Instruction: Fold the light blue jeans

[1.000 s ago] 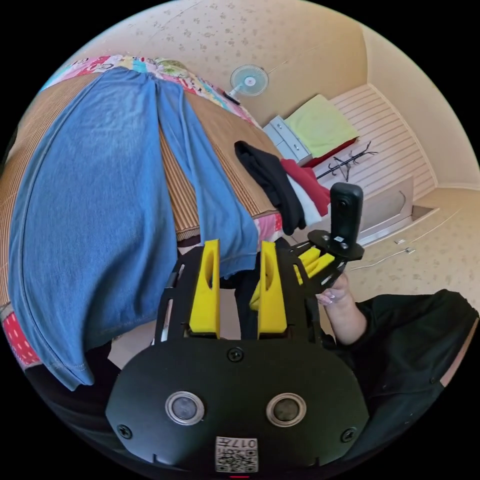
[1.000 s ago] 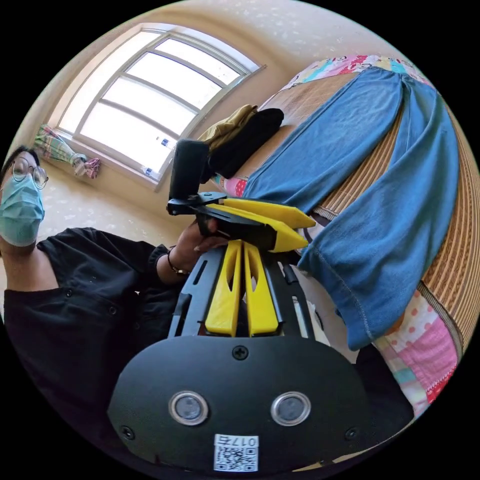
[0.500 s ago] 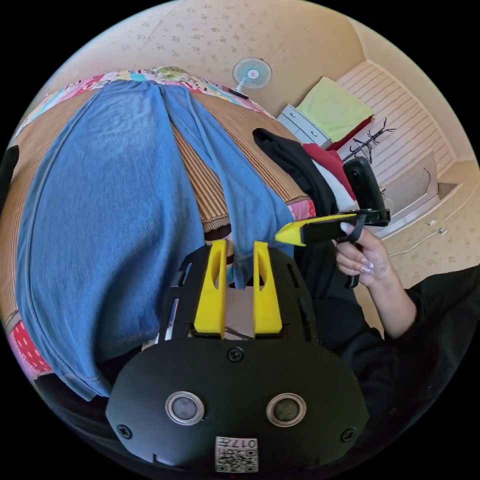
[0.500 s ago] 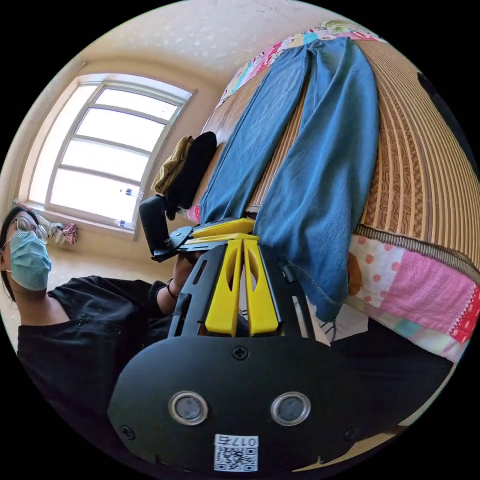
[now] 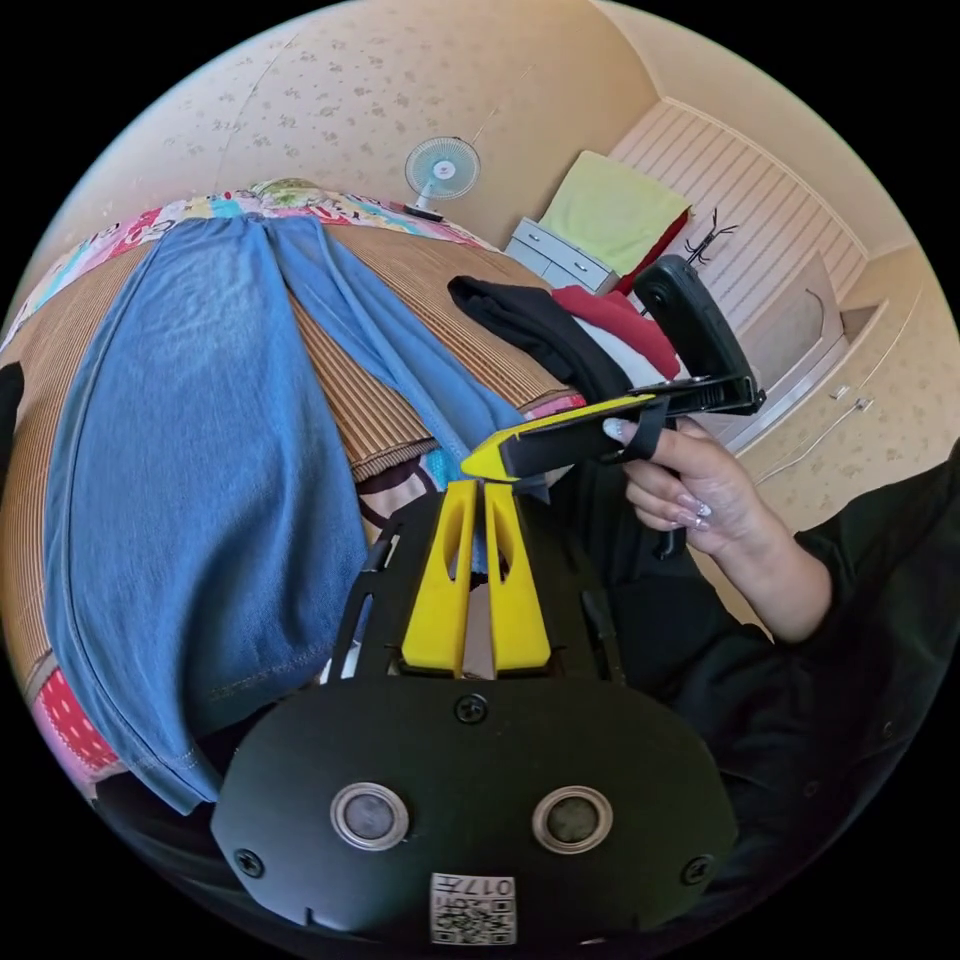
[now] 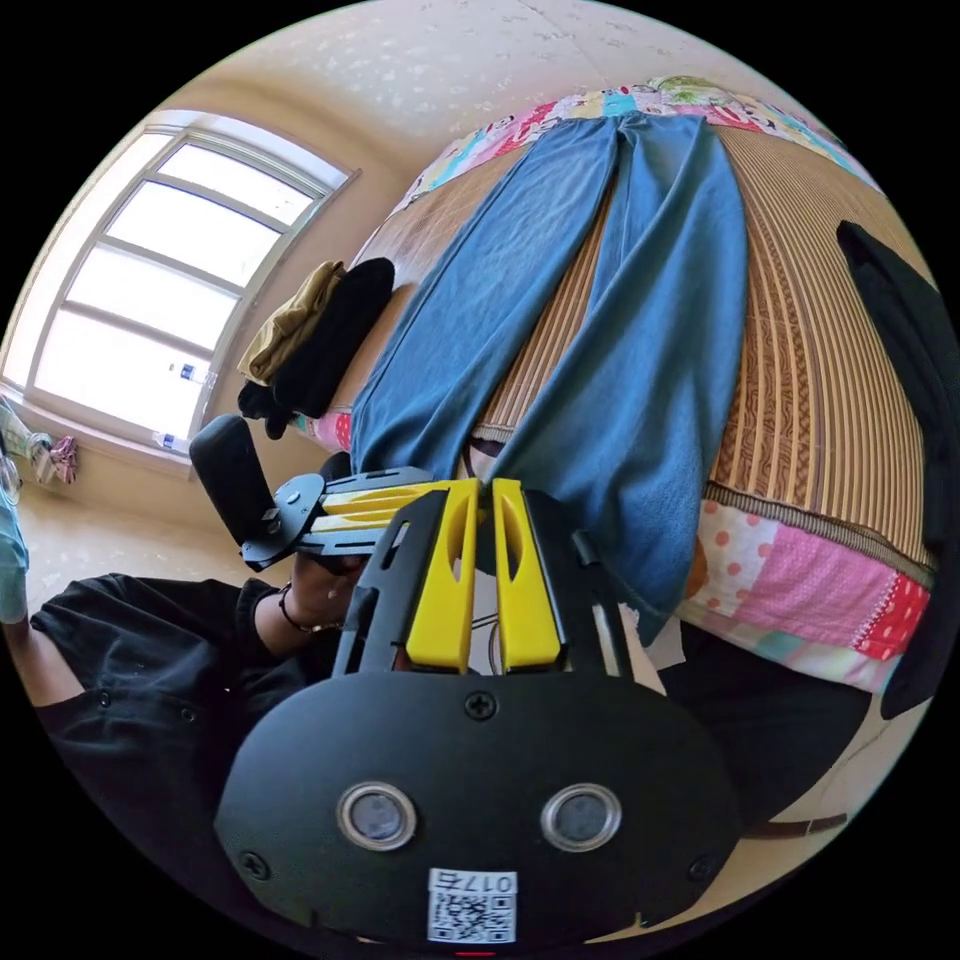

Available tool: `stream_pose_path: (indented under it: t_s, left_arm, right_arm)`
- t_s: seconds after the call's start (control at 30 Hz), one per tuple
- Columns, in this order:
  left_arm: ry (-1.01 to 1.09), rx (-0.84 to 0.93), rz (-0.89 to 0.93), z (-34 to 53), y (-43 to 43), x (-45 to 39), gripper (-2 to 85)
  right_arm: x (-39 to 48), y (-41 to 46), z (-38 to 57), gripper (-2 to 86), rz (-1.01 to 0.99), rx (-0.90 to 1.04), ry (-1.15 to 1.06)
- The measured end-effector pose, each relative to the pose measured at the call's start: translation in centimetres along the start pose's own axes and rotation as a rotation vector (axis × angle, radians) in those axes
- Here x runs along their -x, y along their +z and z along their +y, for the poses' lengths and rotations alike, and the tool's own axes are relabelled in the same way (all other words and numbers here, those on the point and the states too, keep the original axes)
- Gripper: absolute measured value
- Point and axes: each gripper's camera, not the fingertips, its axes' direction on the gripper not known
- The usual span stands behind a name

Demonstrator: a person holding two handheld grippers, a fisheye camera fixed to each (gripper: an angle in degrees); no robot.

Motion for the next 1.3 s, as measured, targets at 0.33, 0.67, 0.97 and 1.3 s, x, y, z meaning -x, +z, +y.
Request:
stream_pose_path:
  t_s: [0.33,0.67,0.97,1.3]
  left_arm:
    - [-0.064,-0.003,0.031,1.4,0.3,1.9,10.8]
    - [0.007,-0.003,0.175,2.3,0.4,3.4,3.2]
    - [0.102,-0.032,0.358,1.9,-0.4,5.0,2.9]
    - [0.091,-0.008,0.549,1.0,1.1,7.8,2.4]
  right_arm:
    - [0.6,-0.2,1.1,1.6,-0.048,-0.036,0.039]
    - [0.5,-1.1,-0.6,1.8,-0.037,-0.027,0.017]
    - [-5.5,-5.6,-14.6,17.4,0.032,-0.146,0.077]
    - [-14.0,-2.4,-39.2,17.5,0.226,-0.243,0.225]
